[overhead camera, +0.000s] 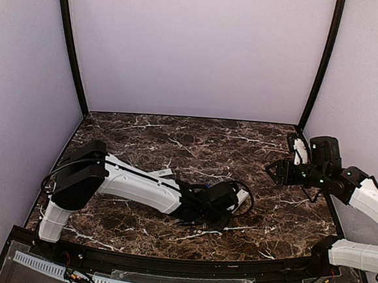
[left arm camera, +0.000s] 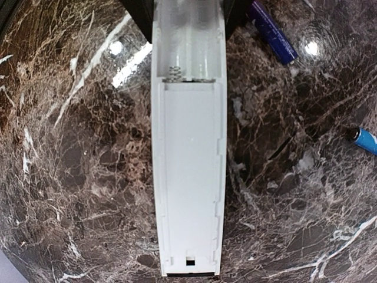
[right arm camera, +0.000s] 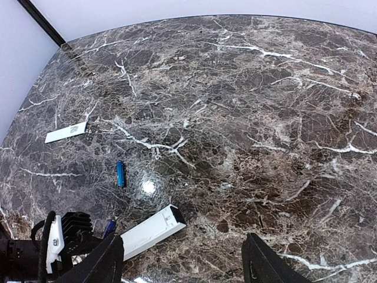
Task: Load the batteries into the remote control
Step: Place the remote control without batteries at the center of the board.
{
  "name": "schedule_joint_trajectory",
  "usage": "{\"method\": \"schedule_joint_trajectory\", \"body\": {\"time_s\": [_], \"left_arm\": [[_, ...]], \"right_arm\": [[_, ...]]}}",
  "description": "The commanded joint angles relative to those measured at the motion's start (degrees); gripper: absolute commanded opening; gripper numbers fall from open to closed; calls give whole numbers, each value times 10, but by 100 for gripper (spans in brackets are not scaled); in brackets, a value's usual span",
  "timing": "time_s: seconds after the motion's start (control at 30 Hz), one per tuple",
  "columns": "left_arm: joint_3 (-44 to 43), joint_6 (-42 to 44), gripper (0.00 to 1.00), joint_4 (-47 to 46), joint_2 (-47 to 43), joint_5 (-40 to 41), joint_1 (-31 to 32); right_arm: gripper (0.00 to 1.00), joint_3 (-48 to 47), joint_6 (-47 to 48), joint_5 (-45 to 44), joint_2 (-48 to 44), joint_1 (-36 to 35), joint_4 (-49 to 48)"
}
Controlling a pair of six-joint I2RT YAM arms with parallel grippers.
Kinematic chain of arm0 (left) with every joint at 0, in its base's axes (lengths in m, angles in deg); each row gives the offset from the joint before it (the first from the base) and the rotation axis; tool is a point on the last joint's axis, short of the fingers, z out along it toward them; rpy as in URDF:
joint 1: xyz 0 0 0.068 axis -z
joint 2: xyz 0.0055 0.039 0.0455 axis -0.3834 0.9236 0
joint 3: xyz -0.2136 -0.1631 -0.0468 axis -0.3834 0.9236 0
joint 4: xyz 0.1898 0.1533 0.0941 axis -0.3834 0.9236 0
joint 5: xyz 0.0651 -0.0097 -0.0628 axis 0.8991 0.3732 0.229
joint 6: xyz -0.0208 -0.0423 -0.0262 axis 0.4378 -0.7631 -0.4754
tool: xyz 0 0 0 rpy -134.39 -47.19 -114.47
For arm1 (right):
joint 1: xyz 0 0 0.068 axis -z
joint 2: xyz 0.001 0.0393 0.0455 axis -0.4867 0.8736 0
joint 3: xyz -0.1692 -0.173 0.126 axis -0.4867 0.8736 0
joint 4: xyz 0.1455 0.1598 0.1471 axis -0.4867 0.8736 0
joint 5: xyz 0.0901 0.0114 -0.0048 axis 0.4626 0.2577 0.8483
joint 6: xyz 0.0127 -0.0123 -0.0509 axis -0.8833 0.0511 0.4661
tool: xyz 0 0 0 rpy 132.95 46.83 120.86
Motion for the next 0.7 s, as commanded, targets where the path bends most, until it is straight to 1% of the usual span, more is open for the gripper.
{"method": "schedule_joint_trajectory", "body": {"time_s": [0.0, 0.3, 0.53, 0.67], "left_arm": [[0, -15, 6, 21, 3, 31, 5], [46, -22, 5, 57, -28, 64, 0], [49, -21, 5, 97, -39, 63, -9], [53, -4, 8, 105, -45, 55, -10]], "right_arm": [[67, -3, 10, 12, 3, 8, -19], [64, -3, 16, 19, 8, 13, -24], [64, 3, 18, 34, 18, 14, -34], [64, 4, 21, 44, 21, 14, -41]]}}
